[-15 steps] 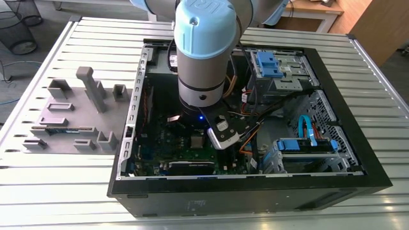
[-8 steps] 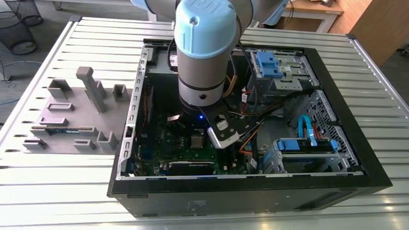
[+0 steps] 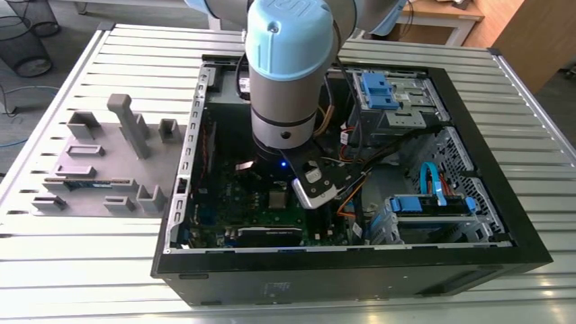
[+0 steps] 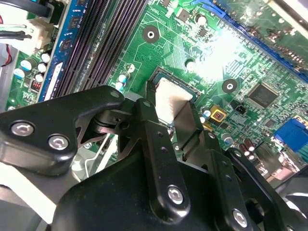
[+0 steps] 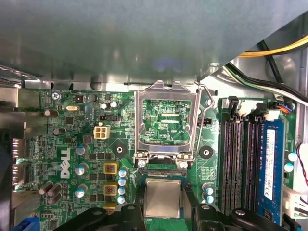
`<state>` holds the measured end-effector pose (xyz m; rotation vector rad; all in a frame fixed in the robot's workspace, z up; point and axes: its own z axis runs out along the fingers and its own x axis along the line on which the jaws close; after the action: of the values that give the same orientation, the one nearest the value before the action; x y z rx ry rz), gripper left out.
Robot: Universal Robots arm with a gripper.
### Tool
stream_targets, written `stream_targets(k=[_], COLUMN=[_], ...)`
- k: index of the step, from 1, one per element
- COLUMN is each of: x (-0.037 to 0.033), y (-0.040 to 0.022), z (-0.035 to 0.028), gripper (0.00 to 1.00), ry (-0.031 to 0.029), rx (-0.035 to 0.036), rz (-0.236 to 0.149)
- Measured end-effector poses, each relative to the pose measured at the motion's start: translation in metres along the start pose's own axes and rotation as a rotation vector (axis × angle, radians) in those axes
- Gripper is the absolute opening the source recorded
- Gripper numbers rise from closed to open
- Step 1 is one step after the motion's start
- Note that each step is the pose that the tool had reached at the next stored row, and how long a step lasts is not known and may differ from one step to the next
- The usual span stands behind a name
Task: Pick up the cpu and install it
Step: 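Place the cpu into insertion slot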
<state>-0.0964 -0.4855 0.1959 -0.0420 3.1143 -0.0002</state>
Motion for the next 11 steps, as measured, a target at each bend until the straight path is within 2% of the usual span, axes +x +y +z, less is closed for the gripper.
stream_targets(k=[2, 11], x=[-0.0001, 0.0002], y=[0.0, 0.0], z=[-0.0018, -0.0022], gripper=[0.43, 0.42], ry=[-0.0001, -0.0002], rx=[-0.0002, -0.0003], rz=[0.0, 0.0])
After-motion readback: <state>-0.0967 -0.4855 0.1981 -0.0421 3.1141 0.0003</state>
